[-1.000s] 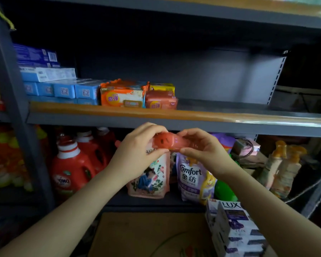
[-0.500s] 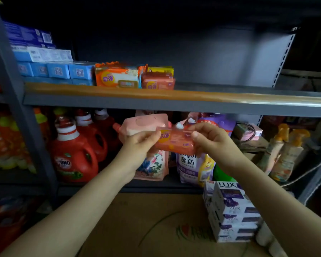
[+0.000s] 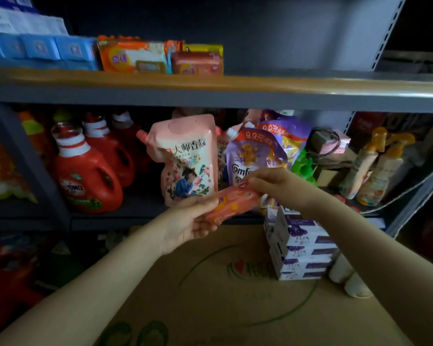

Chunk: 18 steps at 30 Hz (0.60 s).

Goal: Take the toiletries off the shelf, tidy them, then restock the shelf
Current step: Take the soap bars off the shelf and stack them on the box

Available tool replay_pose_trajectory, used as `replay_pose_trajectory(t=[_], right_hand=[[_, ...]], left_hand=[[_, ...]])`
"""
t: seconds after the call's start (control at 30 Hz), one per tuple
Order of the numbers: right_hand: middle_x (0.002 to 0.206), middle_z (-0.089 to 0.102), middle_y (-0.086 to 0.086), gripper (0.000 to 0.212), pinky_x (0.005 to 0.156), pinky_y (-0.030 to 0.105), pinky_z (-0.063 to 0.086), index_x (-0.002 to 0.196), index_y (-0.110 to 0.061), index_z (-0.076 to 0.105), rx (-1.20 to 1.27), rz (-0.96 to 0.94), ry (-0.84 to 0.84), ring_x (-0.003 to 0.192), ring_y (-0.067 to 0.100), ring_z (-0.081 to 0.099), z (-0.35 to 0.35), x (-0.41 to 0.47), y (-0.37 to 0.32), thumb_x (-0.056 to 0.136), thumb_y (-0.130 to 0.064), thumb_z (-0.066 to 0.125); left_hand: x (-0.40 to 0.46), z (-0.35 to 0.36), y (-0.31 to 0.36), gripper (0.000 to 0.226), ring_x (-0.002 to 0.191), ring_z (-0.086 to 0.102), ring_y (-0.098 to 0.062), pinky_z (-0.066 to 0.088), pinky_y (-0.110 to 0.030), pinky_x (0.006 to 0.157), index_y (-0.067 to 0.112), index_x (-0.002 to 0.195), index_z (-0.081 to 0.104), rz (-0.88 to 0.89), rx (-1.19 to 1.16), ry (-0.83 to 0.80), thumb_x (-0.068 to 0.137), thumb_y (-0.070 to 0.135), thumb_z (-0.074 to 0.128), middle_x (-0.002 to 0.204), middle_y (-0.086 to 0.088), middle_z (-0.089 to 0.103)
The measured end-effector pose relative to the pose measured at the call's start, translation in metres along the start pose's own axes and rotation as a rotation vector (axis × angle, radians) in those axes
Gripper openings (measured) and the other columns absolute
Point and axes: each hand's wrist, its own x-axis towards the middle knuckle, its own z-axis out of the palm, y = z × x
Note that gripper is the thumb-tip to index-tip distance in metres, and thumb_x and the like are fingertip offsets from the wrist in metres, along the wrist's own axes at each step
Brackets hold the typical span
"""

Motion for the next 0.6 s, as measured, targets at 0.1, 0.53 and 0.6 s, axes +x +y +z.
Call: replay_pose_trajectory(t=[0.1, 0.53, 0.6], right_hand=[[0.092, 0.068, 0.001, 0.017, 0.07, 0.01, 0.044, 0.103, -0.01, 0.067, -0.089, -0.047, 0.043, 0.083, 0.011, 0.061, -0.006, -0.007, 0.011, 0.089, -0.016, 0.06], [0.091, 0.066, -0.001, 0.016, 0.07, 0.012, 0.042, 0.1, -0.014, 0.067, -0.278, -0.043, 0.059, 0.083, 0.01, 0.059, -0.019, -0.016, 0.032, 0.09, -0.023, 0.058], [0.087, 0.064, -0.004, 0.015, 0.068, 0.009, 0.042, 0.099, -0.014, 0.068, -0.279, -0.047, 0.063, 0.08, 0.007, 0.059, -0.02, -0.015, 0.029, 0.09, -0.022, 0.059]], left_hand=[[0.003, 0.0, -0.019, 0.041, 0.069, 0.066, -0.005, 0.048, -0.015, 0.056, 0.027, 0.1, 0.055, 0.148, 0.335, 0.15, 0.068, 0.043, 0.074, 0.092, 0.004, 0.068], [0.061, 0.027, -0.094, 0.042, 0.09, 0.054, -0.013, 0.043, -0.027, 0.069, 0.019, 0.118, 0.048, 0.117, 0.836, 0.262, 0.088, 0.048, 0.055, 0.107, 0.003, 0.057], [0.068, 0.026, -0.093, 0.044, 0.091, 0.054, -0.016, 0.044, -0.028, 0.068, 0.019, 0.123, 0.047, 0.119, 0.948, 0.265, 0.091, 0.05, 0.048, 0.107, 0.003, 0.056]])
